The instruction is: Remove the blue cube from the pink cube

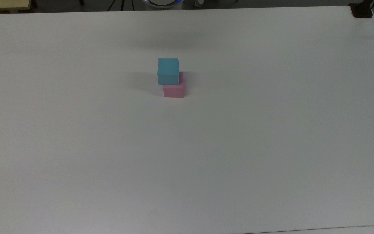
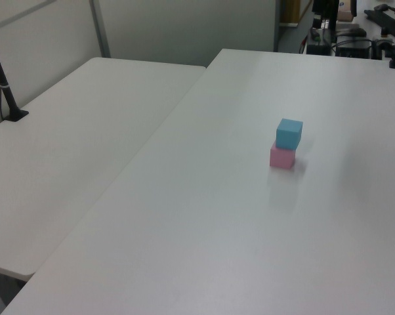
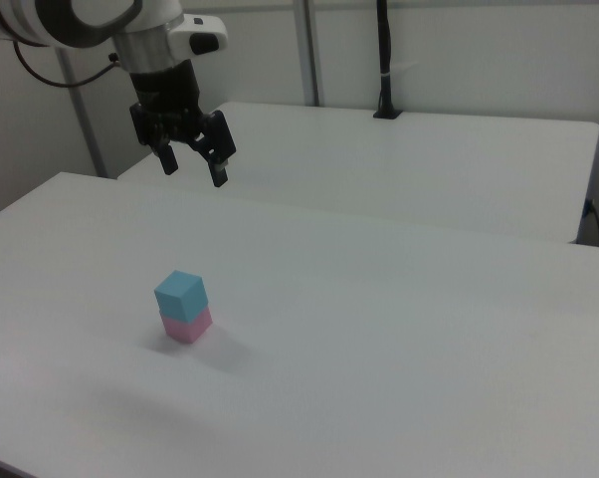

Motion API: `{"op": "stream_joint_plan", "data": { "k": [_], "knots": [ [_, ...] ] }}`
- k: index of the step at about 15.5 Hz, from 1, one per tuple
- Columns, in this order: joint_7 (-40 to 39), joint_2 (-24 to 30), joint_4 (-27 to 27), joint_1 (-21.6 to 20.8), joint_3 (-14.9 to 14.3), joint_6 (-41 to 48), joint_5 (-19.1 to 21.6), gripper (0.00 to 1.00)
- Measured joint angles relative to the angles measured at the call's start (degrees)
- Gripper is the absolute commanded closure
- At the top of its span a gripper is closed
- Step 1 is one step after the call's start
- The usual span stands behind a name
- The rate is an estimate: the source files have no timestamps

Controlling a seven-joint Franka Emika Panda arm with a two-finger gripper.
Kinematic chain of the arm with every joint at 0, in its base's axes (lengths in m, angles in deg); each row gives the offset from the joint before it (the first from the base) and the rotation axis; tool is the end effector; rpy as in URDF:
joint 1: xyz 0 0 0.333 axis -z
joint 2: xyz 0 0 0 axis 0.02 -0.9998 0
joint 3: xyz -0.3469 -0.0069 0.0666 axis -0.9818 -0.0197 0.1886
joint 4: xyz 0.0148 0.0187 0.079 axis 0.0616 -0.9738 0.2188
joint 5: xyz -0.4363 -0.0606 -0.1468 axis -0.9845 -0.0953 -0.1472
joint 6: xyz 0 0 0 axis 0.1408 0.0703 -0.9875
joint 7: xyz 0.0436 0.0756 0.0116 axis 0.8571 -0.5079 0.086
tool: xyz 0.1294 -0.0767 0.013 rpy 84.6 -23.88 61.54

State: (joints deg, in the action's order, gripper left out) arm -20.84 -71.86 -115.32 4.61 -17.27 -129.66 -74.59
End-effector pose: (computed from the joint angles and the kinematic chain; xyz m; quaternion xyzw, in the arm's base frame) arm 0.5869 -0.0853 0.6481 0.9985 -0.0294 0.0461 0.0053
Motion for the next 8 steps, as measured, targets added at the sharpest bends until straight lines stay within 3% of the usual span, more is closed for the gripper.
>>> {"op": "stream_joint_plan", "data": {
  "k": [8],
  "knots": [
    [0.00, -0.11, 0.00, -0.06, 0.32, 0.00, 0.01, 0.00]
  ]
}}
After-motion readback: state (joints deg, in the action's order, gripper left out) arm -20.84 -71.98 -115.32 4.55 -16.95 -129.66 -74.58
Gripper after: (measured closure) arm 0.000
